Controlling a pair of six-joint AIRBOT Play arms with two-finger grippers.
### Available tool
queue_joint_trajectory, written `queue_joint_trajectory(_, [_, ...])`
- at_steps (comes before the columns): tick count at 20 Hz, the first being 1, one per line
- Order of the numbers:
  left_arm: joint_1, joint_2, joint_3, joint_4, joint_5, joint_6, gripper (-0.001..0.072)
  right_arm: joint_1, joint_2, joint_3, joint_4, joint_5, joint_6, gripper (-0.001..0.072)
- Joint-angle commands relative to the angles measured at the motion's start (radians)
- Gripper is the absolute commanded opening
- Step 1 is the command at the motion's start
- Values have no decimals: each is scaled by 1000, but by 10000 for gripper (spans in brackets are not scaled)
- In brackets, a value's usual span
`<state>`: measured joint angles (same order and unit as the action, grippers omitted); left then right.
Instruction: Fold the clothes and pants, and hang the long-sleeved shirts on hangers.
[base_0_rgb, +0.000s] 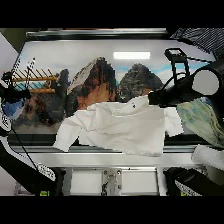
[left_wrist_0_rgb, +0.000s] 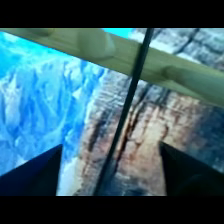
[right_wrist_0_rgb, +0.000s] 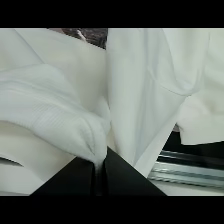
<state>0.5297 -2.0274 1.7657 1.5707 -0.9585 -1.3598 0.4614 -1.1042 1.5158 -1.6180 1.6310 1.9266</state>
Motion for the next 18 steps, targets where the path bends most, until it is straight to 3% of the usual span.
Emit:
queue_joint_trajectory(1, [-9, -26, 23, 5, -11, 0, 458, 1, -1, 0, 0, 0, 0, 24])
queue_joint_trajectory(2, [-14, -26, 23, 4, -10, -1, 423, 1, -1, 0, 0, 0, 0, 23])
queue_joint_trajectory(4, [-30, -26, 23, 7, -9, -1, 420, 1, -1, 0, 0, 0, 0, 24])
queue_joint_trajectory(6, [-49, -26, 23, 8, -9, 3, 30, 1, -1, 0, 0, 0, 0, 23])
queue_joint_trajectory(13, [-97, -7, 23, 110, -28, -49, 9, 1, -1, 0, 0, 0, 0, 23])
queue_joint_trajectory(18, [-98, 132, 23, 114, -90, -53, 10, 1, -1, 0, 0, 0, 0, 23])
